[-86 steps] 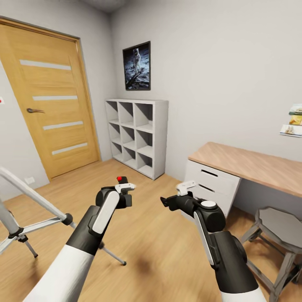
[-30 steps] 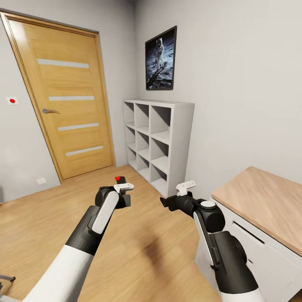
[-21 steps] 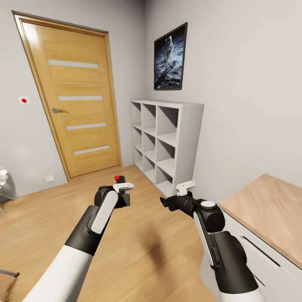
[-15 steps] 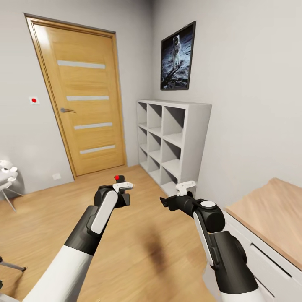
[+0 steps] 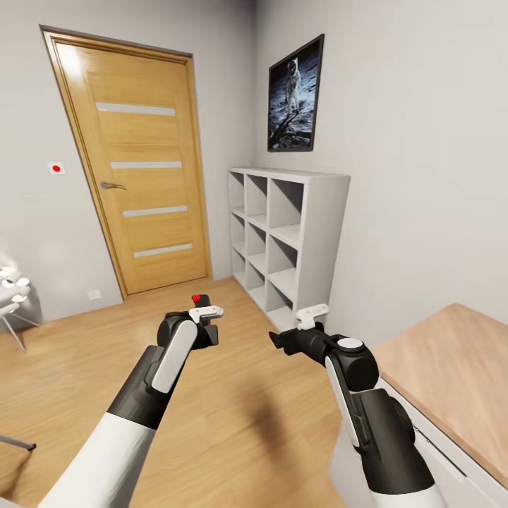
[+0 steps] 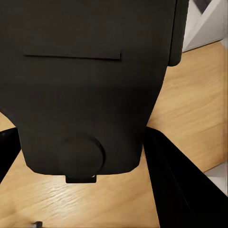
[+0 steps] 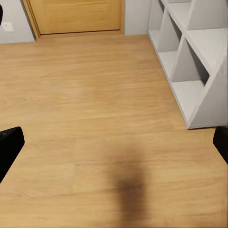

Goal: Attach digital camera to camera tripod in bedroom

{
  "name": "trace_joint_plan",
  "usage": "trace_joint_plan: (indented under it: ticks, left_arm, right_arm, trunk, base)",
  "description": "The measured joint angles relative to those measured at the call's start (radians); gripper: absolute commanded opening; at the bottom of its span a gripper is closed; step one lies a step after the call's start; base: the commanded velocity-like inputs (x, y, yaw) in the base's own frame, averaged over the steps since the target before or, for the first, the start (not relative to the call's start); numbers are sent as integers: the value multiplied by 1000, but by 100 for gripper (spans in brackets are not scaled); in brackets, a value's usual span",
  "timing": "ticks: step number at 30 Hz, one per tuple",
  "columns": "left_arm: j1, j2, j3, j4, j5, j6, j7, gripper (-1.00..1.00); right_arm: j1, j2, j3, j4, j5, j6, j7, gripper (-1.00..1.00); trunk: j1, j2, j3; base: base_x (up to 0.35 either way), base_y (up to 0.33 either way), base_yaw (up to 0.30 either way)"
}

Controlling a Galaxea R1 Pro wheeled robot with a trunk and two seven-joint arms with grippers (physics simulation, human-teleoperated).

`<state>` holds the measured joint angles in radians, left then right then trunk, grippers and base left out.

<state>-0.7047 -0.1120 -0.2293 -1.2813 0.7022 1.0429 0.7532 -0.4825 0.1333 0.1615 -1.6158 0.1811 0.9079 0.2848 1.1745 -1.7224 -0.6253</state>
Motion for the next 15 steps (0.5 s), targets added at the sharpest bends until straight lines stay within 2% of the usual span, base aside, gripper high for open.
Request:
trace_joint_plan:
  ticks: [5,15]
  left_arm:
    - [0,0,2,0,0,1,0,-100]
    - [1,1,4,-1,0,1,0,-100]
  right_arm:
    - [0,0,1,0,0,-1,0,100]
    - [0,0,4,0,0,-1,0,100]
  trunk:
    - [0,0,0]
    - [0,0,0]
  base:
    - [0,-100,92]
    - [0,-18,49]
